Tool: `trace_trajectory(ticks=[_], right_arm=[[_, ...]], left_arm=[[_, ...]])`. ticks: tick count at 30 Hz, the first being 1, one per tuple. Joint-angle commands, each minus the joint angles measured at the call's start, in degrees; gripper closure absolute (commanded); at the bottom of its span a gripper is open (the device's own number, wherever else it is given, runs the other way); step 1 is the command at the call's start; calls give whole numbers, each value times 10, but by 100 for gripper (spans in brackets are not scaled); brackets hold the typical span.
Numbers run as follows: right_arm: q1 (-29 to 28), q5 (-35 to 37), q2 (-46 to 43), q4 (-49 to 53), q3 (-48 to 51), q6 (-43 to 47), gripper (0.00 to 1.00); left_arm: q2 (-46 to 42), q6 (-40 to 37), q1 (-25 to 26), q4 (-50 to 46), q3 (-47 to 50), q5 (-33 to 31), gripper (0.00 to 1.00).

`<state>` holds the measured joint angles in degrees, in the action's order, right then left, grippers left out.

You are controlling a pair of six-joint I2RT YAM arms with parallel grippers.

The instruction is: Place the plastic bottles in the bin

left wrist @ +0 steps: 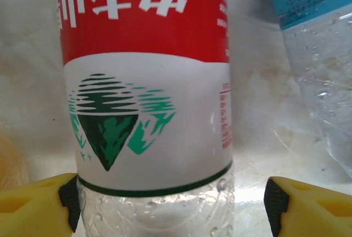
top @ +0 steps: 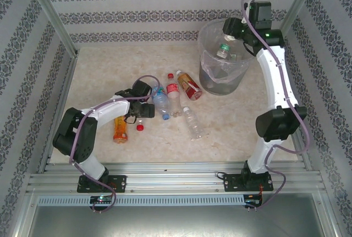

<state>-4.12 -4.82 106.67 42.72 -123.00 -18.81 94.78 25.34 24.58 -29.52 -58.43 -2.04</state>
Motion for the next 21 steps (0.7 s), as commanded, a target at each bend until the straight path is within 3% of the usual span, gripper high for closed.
trace_trajectory(ticks=[1, 3, 6, 10, 14, 21], right_arm=[[3, 69, 7, 27, -21, 36, 22], [3, 61, -1, 25, -9, 38, 9], [2, 44, -32, 12, 20, 39, 3], [-3, -14, -91, 2, 74, 30, 2], [-11, -111, -186, -40, 195, -17, 2], [-76, -257, -307, -139, 392, -113, 3]], left_arm=[[14, -14, -11, -10, -13, -10, 18], [23, -15, -12, -7, -14, -8, 23], [23, -18, -13, 4, -9, -4, 31], [-14, -27, -12, 35, 13, 15, 41], [-91, -39, -12, 83, 56, 57, 49], [-227, -33, -10, 181, 128, 210, 50]])
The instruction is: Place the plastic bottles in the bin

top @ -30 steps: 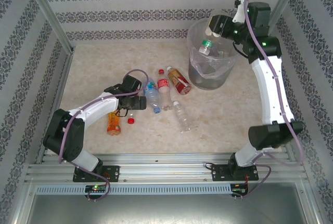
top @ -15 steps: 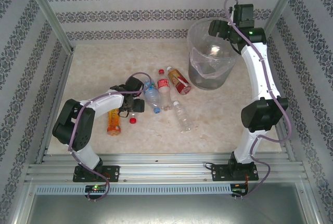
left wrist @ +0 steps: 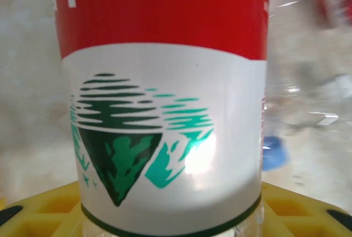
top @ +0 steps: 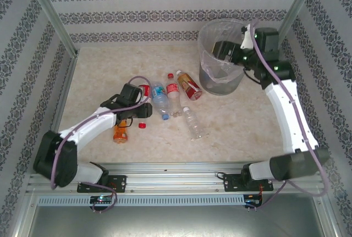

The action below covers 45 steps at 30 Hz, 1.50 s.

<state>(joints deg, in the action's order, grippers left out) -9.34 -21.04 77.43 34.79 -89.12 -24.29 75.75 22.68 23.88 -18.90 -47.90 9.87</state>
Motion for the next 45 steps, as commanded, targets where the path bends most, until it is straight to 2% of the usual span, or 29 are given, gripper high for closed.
trace_trajectory(ticks=[1, 5, 9, 15, 23, 25, 29, 32, 33, 34, 35, 37, 40, 45], right_arm=[[-37, -106, -22, -73, 72, -68, 3], [-101, -126, -36, -124, 133, -96, 3], [-155, -125, -19, -150, 151, -105, 3], [-191, -124, 9, -173, 150, -112, 3], [-207, -108, 50, -178, 137, -116, 6], [-210, -104, 59, -178, 133, -117, 9], [-212, -103, 65, -181, 127, -118, 27], [-207, -96, 56, -178, 121, -114, 42], [-205, -94, 50, -176, 117, -112, 45], [-198, -94, 47, -172, 111, -109, 46], [-192, -95, 43, -169, 102, -104, 47], [-169, -98, 36, -156, 79, -95, 47], [-126, -98, 29, -133, 37, -76, 46], [-31, -82, 43, -118, -41, -60, 46]], left_arm=[[-51, 6, -2, 99, 30, 118, 50], [-73, 52, 13, 189, 44, 218, 50], [-69, 88, 43, 257, 40, 262, 49], [-52, 117, 76, 311, 30, 287, 49], [-59, 124, 101, 352, 34, 294, 48], [-60, 123, 106, 357, 37, 296, 48], [-66, 122, 107, 358, 43, 290, 45], [-74, 113, 107, 327, 40, 265, 37], [-79, 106, 107, 303, 35, 250, 28], [-87, 100, 107, 272, 30, 228, 15], [-94, 90, 107, 240, 22, 208, 6], [-112, 63, 107, 153, 3, 156, 0], [-134, 29, 104, 17, -34, 71, 0], [-157, 35, 76, -150, -64, -56, 0]])
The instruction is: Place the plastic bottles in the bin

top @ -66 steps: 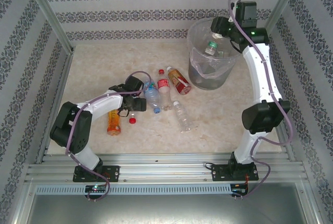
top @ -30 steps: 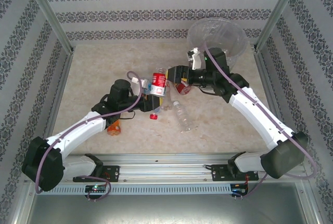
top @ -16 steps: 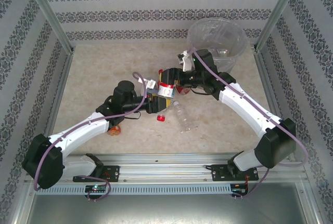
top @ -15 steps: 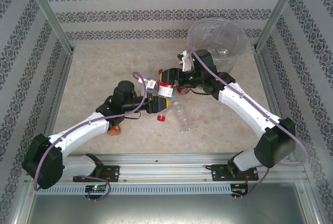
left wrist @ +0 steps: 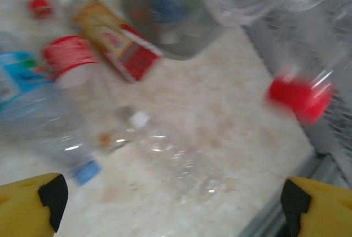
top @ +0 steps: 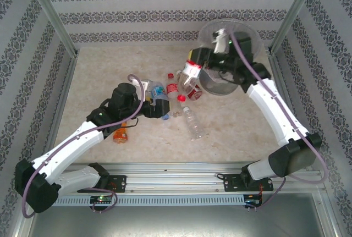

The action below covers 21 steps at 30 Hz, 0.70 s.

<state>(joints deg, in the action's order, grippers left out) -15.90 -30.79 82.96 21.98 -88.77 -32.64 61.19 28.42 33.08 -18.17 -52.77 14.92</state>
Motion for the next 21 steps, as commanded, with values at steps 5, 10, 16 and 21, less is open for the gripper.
trace_trajectory(ticks=[5, 10, 16, 21], right_arm=[[101, 87, 39, 51, -153, 57, 46], [133, 164, 116, 92, -255, 92, 46], [140, 269, 199, 136, -341, 148, 46], [139, 303, 224, 141, -334, 177, 44]], left_arm=[[-17, -1, -67, -238, -3, -148, 0], [-2, 18, -114, -279, 18, -173, 0], [23, 27, -165, -281, 56, -170, 0], [58, 28, -178, -276, 80, -162, 0]])
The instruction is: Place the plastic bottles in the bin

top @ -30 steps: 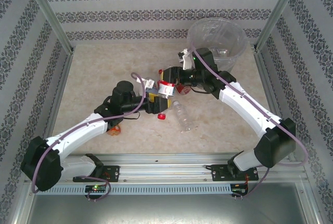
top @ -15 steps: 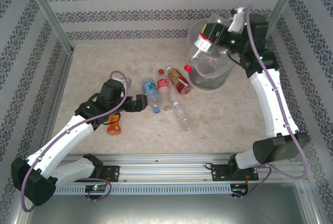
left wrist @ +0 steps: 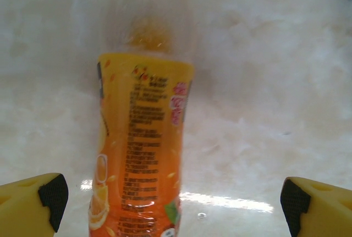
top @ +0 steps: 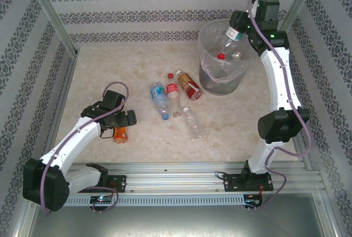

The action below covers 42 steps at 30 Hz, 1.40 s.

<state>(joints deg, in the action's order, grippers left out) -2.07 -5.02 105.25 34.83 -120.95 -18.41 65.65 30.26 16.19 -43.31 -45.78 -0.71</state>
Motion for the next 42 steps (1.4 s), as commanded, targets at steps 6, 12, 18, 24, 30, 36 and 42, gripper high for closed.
trace_trajectory(ticks=[6, 12, 18, 24, 30, 36, 42], right_arm=[[-4, 26, -8, 9, 37, 45, 18], [-16, 12, -63, 9, 81, 53, 5], [-48, -5, -172, 6, 172, 58, 2], [-68, -104, -280, -10, 293, 23, 2], [-94, -230, -339, -44, 405, -50, 2], [-155, -297, -338, -88, 481, -106, 2], [-211, -314, -317, -147, 513, -145, 2]], left_arm=[[59, 23, -14, -24, 27, -7, 3], [74, 25, -14, -7, 40, 0, 12], [86, 28, -14, 24, 55, 14, 27], [69, 13, -12, 71, 71, 52, 43], [5, -12, 15, 136, 69, 117, 48], [-42, 9, 42, 264, 65, 231, 48], [-31, 32, 86, 380, 55, 294, 47]])
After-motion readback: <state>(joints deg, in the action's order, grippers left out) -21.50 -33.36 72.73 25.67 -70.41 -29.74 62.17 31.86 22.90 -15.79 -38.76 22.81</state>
